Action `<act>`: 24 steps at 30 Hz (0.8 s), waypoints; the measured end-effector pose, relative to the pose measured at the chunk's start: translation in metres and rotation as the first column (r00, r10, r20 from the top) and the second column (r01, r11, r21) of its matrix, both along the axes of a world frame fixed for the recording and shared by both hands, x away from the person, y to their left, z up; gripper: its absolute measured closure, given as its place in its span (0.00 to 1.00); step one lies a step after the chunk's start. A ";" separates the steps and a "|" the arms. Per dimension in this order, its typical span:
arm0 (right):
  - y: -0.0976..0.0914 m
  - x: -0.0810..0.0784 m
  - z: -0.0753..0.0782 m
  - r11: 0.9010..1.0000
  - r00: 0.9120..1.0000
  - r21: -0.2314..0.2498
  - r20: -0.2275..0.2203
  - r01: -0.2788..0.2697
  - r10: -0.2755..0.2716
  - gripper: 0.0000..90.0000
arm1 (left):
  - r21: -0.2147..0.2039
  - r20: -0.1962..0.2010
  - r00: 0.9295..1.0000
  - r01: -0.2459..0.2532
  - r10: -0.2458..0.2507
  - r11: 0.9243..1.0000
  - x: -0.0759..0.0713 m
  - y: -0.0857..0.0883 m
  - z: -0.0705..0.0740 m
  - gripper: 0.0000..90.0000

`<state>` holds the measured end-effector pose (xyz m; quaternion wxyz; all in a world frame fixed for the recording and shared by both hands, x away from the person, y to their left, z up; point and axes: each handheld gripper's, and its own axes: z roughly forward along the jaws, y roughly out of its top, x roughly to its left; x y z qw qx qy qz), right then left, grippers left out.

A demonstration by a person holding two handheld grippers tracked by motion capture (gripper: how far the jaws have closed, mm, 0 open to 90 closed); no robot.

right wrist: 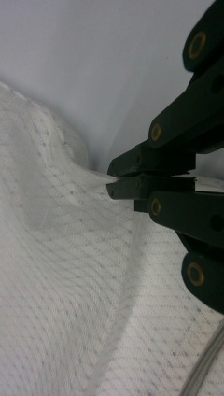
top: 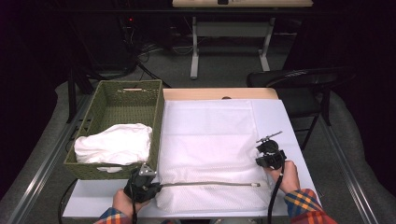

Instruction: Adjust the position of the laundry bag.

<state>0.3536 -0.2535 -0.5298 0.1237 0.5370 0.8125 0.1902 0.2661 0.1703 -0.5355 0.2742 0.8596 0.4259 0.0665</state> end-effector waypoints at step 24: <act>0.002 0.003 -0.001 1.000 1.000 -0.019 0.021 -0.019 0.020 0.98 | -0.006 -0.005 1.000 0.001 -0.001 1.000 0.003 0.003 0.001 0.90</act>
